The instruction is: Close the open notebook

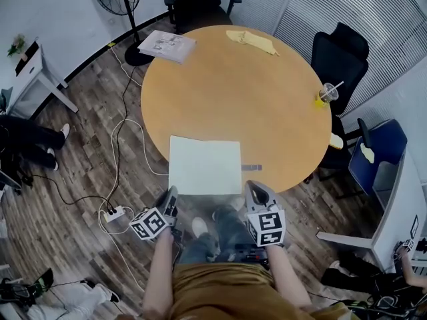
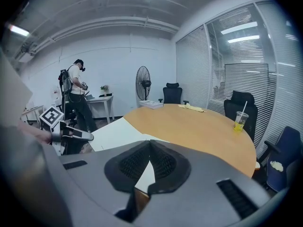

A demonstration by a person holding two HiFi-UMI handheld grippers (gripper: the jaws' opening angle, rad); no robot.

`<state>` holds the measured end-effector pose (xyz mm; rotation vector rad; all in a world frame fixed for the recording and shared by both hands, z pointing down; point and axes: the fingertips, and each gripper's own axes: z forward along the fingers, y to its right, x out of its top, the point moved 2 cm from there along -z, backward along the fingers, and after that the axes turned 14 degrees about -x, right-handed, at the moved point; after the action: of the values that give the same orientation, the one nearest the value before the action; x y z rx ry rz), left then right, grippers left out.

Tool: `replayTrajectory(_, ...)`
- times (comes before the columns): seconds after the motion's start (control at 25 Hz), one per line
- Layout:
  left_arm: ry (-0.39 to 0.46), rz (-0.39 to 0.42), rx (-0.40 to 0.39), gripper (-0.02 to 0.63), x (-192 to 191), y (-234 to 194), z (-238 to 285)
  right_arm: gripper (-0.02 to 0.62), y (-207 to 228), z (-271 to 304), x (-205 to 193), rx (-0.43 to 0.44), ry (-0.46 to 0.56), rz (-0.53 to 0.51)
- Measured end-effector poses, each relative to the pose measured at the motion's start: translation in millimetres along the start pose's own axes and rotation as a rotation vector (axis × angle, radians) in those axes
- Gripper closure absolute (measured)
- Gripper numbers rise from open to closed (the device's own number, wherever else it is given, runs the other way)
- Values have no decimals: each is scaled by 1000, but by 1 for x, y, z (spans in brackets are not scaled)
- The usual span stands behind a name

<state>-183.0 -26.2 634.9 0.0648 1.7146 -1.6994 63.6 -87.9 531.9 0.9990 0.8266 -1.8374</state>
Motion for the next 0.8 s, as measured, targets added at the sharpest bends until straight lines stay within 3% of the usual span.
replayTrajectory(0.8,-167,306,-53,561,4,47,23,584,5,-21,11,-51,52,46)
